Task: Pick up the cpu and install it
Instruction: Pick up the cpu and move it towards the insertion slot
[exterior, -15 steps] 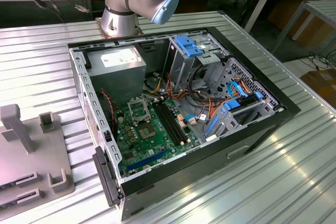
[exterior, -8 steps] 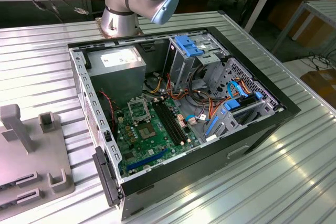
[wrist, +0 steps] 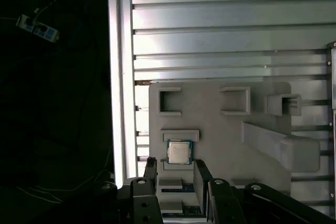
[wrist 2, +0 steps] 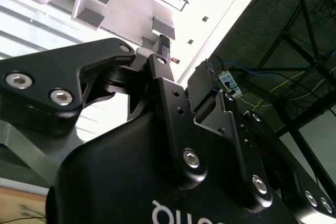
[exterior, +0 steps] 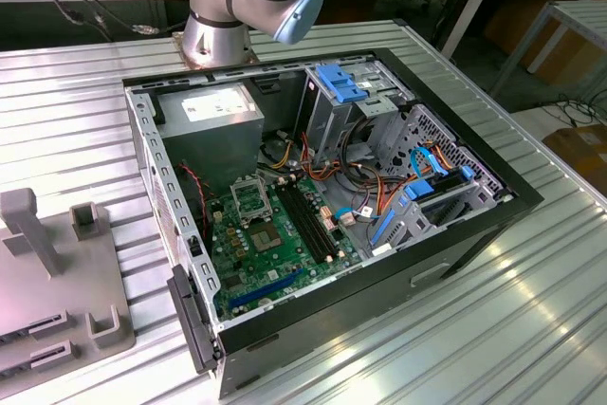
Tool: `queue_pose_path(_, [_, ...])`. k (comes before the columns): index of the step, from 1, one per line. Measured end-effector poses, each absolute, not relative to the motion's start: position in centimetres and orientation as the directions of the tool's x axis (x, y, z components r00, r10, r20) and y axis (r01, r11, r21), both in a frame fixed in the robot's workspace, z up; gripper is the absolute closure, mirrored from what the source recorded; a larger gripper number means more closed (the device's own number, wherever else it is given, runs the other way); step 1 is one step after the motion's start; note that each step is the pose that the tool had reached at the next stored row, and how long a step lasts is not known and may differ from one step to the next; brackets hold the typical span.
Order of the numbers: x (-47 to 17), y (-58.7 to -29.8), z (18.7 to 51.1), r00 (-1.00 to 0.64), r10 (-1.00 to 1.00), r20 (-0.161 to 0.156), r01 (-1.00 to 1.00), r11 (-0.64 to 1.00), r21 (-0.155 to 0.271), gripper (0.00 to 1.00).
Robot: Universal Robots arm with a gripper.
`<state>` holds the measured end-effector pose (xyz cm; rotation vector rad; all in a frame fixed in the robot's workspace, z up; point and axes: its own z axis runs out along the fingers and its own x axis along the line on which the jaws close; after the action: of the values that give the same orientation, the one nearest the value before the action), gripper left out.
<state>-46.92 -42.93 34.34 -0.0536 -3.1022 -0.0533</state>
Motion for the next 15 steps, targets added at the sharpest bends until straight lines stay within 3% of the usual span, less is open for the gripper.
queue_pose_path(15, [-46.92,-42.93,34.22,-0.999,0.034,0.039,0.035,0.999,0.034,0.58])
